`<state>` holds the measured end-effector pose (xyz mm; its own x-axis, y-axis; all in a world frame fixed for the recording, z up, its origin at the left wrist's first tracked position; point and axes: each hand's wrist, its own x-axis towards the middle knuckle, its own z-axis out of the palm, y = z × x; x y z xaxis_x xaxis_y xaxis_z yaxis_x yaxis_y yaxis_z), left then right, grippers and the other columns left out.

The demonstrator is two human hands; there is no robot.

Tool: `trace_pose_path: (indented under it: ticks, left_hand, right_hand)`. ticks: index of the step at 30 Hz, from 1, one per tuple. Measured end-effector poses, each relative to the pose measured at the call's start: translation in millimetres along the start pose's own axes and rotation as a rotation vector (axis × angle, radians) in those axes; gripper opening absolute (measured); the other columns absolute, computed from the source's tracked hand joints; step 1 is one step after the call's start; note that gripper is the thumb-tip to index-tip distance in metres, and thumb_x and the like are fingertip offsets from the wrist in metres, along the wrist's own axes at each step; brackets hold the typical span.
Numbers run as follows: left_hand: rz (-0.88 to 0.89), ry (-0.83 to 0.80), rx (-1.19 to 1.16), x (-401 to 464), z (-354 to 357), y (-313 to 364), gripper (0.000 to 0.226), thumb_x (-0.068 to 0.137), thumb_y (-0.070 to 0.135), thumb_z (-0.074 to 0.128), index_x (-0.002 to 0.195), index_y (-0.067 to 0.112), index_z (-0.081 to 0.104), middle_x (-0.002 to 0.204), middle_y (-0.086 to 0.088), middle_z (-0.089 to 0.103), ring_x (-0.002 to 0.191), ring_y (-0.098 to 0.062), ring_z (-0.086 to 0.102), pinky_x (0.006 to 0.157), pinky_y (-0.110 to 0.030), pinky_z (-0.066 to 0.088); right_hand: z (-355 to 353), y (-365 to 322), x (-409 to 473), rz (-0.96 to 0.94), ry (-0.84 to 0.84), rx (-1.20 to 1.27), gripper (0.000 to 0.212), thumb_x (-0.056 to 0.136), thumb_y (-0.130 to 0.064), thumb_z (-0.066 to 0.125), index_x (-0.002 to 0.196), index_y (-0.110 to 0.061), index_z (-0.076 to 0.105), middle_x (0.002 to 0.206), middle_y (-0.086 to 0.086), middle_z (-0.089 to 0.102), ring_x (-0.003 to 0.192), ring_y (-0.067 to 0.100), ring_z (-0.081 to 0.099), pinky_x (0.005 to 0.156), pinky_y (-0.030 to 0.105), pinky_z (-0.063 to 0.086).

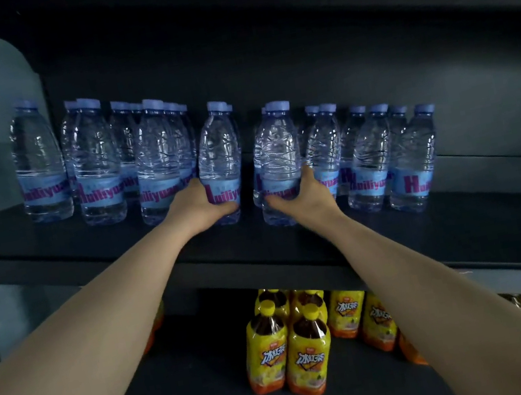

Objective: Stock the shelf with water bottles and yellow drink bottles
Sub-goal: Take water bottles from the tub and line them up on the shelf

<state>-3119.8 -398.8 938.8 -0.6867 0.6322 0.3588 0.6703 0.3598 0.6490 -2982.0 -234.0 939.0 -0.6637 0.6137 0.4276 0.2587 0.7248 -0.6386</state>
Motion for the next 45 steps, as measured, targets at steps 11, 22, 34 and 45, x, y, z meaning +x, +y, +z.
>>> trace_pose_path:
  ticks: [11,22,34,45]
  left_hand:
    - [0.034,-0.029,-0.006,-6,-6,-3,0.06,0.083,0.036,0.077,0.135,0.021,0.05,0.134,-0.001,0.06,0.122,-0.02,0.055,0.097,-0.028,0.041]
    - [0.034,-0.018,0.008,-6,-3,-9,0.067,0.084,0.042,0.074,0.14,0.02,0.045,0.14,-0.002,0.056,0.127,-0.021,0.053,0.106,-0.035,0.042]
    - [0.029,0.037,0.231,-22,-19,-13,0.053,0.087,0.043,0.071,0.127,0.012,0.056,0.126,-0.007,0.064,0.114,-0.026,0.06,0.095,-0.038,0.048]
    - [0.243,0.227,0.48,-108,-45,-8,0.041,0.092,0.025,0.067,0.129,0.015,0.054,0.123,-0.01,0.06,0.111,-0.031,0.058,0.085,-0.041,0.049]
  right_hand:
    - [-3,-5,1,0.036,-0.029,-0.029,0.063,0.077,-0.047,0.076,0.12,-0.014,0.044,0.102,-0.001,0.059,0.087,0.019,0.055,0.073,0.029,0.042]
    - [-2,-7,-1,0.043,-0.031,0.018,0.062,0.079,-0.04,0.076,0.121,-0.013,0.039,0.103,0.003,0.061,0.087,0.021,0.06,0.068,0.03,0.044]
    - [-9,-14,-26,0.012,-0.008,-0.307,0.055,0.091,-0.048,0.06,0.125,-0.01,0.04,0.106,0.008,0.062,0.093,0.03,0.062,0.071,0.04,0.052]
    - [-5,-59,-117,-0.297,0.228,-0.765,0.035,0.095,-0.027,0.052,0.123,-0.006,0.05,0.113,0.014,0.058,0.105,0.033,0.056,0.065,0.036,0.041]
